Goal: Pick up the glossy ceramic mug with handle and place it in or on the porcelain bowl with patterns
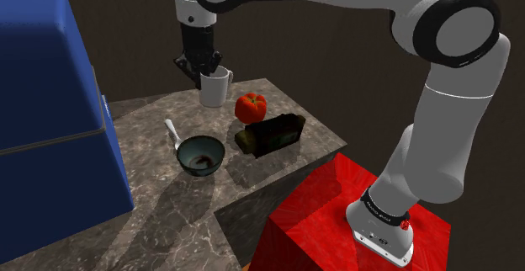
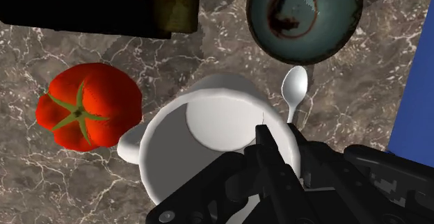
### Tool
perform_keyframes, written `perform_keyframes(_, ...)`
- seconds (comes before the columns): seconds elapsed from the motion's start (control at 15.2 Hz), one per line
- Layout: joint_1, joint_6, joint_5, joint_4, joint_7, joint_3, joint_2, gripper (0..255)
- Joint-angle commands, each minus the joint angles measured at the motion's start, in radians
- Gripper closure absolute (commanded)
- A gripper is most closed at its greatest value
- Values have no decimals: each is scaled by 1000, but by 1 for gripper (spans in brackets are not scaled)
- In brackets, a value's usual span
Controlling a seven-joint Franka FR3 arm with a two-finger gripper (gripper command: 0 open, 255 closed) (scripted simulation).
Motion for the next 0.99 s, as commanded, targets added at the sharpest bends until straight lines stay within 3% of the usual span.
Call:
perform_keyframes(0.0, 22, 7, 4, -37, 39, 15, -29, 255)
perform_keyframes(0.53, 113, 8, 17, -117, 197, 80, -102, 255)
perform_keyframes(0.92, 111, 88, 15, -192, 200, 79, -98, 255)
